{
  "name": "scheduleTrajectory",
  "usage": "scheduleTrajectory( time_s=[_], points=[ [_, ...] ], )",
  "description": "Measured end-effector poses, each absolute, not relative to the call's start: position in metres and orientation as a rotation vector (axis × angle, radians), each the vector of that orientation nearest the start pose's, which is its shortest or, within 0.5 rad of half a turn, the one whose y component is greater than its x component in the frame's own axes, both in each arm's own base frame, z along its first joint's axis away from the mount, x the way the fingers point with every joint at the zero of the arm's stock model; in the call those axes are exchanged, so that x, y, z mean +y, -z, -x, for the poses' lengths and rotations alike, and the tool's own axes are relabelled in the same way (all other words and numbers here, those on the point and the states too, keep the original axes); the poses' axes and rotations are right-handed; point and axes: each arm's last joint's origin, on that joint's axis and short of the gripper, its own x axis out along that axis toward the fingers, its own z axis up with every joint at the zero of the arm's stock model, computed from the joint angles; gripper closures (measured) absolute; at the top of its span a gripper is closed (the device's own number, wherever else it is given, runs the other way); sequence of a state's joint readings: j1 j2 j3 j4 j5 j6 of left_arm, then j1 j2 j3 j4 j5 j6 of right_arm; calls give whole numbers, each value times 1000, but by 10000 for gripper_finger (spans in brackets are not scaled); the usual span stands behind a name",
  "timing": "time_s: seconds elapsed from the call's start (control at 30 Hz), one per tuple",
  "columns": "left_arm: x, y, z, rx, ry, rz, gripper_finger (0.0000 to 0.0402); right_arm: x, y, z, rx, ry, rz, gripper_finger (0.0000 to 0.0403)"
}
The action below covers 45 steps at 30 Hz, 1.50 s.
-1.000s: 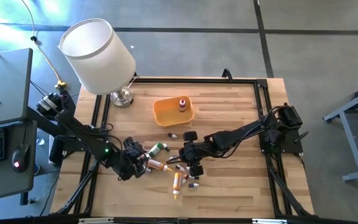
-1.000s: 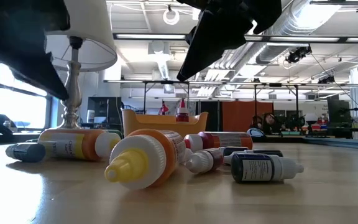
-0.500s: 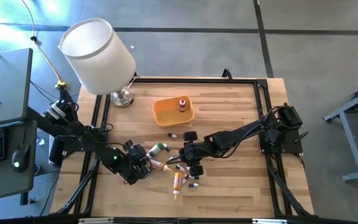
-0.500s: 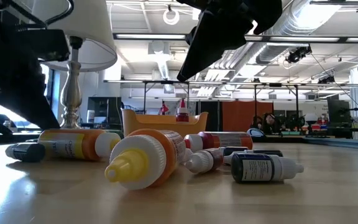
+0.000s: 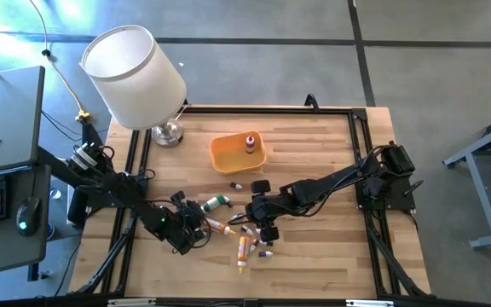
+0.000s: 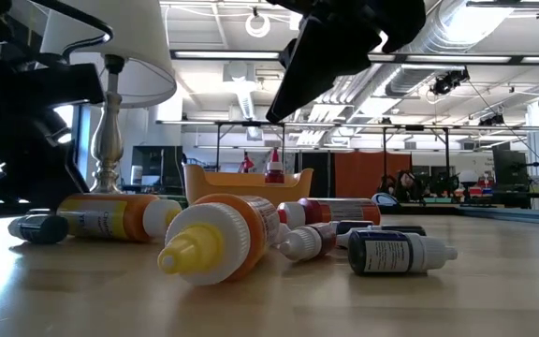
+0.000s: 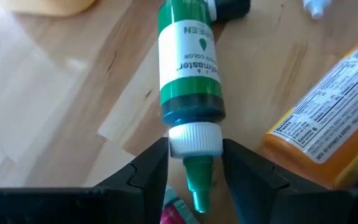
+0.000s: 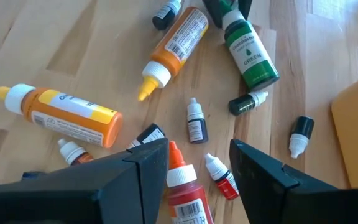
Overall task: Pick & Place food coloring
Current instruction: Put the large green food coloring bottle into the bin
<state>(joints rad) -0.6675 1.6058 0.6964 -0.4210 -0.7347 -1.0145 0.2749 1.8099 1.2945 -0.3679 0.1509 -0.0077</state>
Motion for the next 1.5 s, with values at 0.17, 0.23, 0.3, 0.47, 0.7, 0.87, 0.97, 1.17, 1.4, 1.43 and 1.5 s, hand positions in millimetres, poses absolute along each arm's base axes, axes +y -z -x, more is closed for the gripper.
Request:
scheduleTrajectory(
  time_s=[0.17, 0.23, 0.3, 0.47, 0.7, 0.87, 0.97, 1.17, 1.4, 1.43, 1.5],
  points=[
    [-138, -125, -208, 825, -521, 48, 257, 101, -217, -373, 862, -125, 212, 237],
    [-138, -125, -208, 824, -522, 47, 257, 101, -217, -373, 862, -123, 213, 237],
    [-138, -125, -208, 822, -523, 46, 257, 101, -217, -373, 862, -124, 213, 237],
    [-138, -124, -208, 826, -525, 48, 257, 100, -217, -373, 862, -124, 213, 237],
    [-125, -123, -216, 884, -542, 90, 257, 100, -217, -373, 862, -124, 214, 237],
    [-116, -123, -222, 924, -544, 120, 282, 100, -217, -373, 862, -124, 213, 237],
    [-116, -124, -222, 926, -543, 122, 301, 100, -217, -373, 862, -124, 213, 237],
    [-121, -137, -228, 965, -521, 115, 293, 100, -217, -373, 862, -124, 213, 237],
    [-131, -178, -245, 998, -485, 10, 296, 102, -220, -377, 808, -122, 197, 237],
    [-133, -185, -248, 996, -468, -8, 297, 102, -222, -378, 787, -123, 194, 237],
    [-136, -196, -254, 986, -428, -48, 297, 103, -226, -382, 731, -125, 188, 237]
  ],
)
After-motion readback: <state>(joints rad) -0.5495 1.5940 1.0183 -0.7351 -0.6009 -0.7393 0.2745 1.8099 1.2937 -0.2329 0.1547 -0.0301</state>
